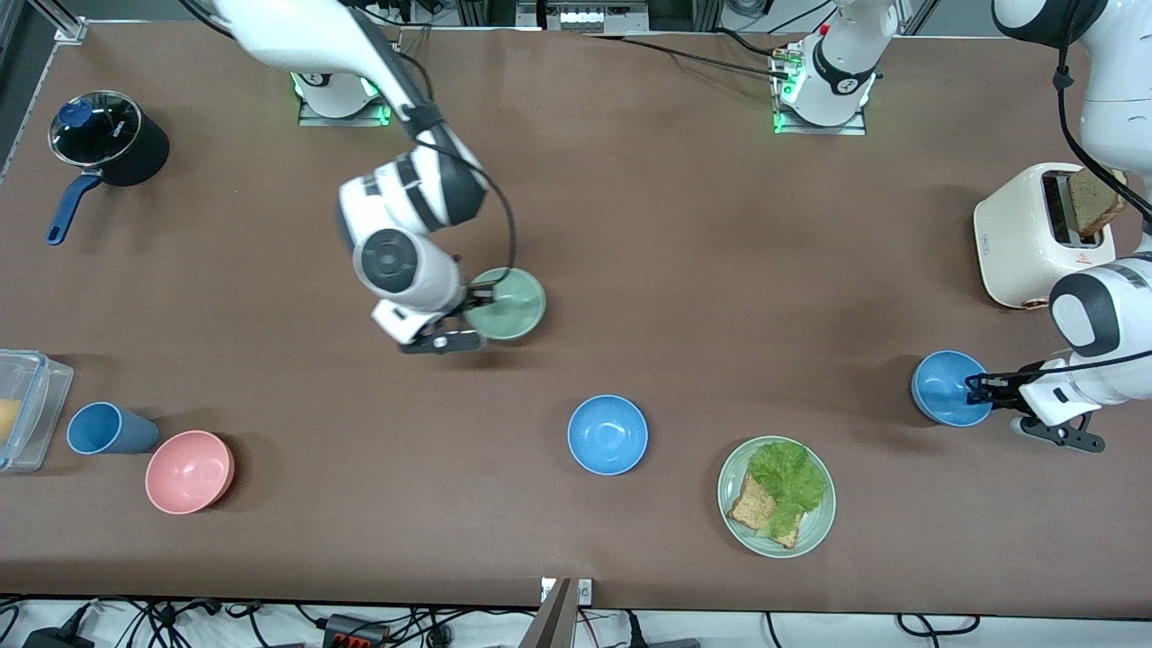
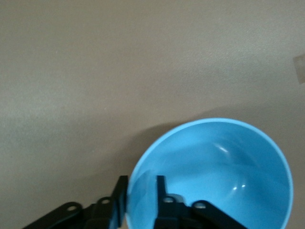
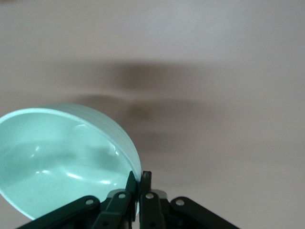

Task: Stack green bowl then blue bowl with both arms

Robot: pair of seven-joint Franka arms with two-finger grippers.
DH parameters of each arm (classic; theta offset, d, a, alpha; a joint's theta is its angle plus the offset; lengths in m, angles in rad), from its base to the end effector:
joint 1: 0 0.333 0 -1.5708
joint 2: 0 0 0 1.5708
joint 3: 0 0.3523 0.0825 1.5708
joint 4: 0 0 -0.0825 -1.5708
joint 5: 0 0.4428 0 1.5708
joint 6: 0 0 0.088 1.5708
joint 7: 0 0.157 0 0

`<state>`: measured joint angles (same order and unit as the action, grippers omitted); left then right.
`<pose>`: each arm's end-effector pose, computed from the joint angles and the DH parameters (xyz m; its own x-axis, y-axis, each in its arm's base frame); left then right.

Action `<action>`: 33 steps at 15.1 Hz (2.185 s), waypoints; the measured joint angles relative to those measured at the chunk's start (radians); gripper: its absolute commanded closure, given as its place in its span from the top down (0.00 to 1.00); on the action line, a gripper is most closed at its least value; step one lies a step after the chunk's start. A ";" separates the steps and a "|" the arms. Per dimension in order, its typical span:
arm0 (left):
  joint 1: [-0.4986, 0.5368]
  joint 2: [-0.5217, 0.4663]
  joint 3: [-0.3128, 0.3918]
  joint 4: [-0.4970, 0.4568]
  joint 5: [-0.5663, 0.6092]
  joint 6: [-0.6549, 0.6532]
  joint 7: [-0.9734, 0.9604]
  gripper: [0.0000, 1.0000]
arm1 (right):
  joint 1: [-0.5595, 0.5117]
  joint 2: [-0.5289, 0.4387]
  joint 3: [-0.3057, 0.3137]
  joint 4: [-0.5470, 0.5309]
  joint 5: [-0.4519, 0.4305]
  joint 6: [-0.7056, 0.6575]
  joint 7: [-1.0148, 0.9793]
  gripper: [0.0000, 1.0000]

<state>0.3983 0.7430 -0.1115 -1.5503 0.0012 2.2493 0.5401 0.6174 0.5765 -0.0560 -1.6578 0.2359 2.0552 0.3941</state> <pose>0.7337 0.2253 0.1479 0.9745 -0.2243 0.0033 -0.2238 -0.9709 0.0847 0.5968 0.4055 0.2075 0.9719 0.0520 -0.2294 0.0364 -0.9967 -0.0719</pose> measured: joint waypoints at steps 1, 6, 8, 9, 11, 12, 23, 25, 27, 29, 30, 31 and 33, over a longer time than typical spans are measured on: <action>0.004 0.000 0.000 0.000 -0.003 -0.003 0.000 0.00 | 0.032 0.023 0.000 0.014 0.036 0.003 0.011 0.00; 0.010 -0.003 -0.008 0.008 -0.006 -0.036 0.002 0.00 | 0.109 0.075 0.000 0.036 0.105 0.026 0.032 0.00; 0.009 -0.018 -0.020 0.016 -0.006 -0.094 -0.008 0.00 | 0.130 0.084 0.000 0.036 0.108 0.026 0.044 0.00; 0.009 -0.036 -0.033 0.022 -0.006 -0.142 -0.022 0.00 | 0.144 0.088 0.001 0.036 0.108 0.026 0.060 0.00; 0.005 -0.095 -0.068 0.036 -0.007 -0.273 -0.070 0.00 | 0.171 0.095 0.001 0.036 0.108 0.026 0.080 0.35; 0.002 -0.134 -0.095 0.042 -0.007 -0.340 -0.110 0.00 | 0.179 0.098 0.001 0.036 0.108 0.026 0.083 0.99; -0.051 -0.331 -0.581 0.051 -0.008 -0.631 -0.846 0.00 | 0.163 -0.077 -0.267 0.227 0.061 -0.189 0.135 1.00; -0.106 -0.316 -0.597 0.050 -0.008 -0.622 -0.929 0.01 | 0.156 -0.090 -0.349 0.289 0.040 -0.267 0.130 1.00; -0.199 -0.298 -0.598 0.048 -0.008 -0.565 -1.036 0.01 | 0.155 -0.089 -0.426 0.325 0.035 -0.305 0.098 1.00; -0.291 -0.264 -0.598 0.033 -0.002 -0.477 -1.160 0.01 | 0.154 -0.089 -0.495 0.337 0.035 -0.311 0.068 1.00; -0.333 -0.244 -0.597 0.019 0.020 -0.433 -1.201 0.01 | 0.151 -0.091 -0.518 0.341 0.035 -0.311 0.060 1.00; -0.372 -0.223 -0.597 0.005 0.058 -0.400 -1.226 0.02 | 0.141 -0.095 -0.527 0.345 0.036 -0.312 0.057 1.00; -0.426 -0.180 -0.596 -0.013 0.121 -0.364 -1.251 0.02 | 0.084 -0.111 -0.497 0.351 0.036 -0.311 0.053 1.00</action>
<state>-0.0282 0.5634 -0.7071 -1.5631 0.1225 1.8853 -0.7111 0.7010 0.4656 -0.5531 -1.3065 0.2714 1.7438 0.4467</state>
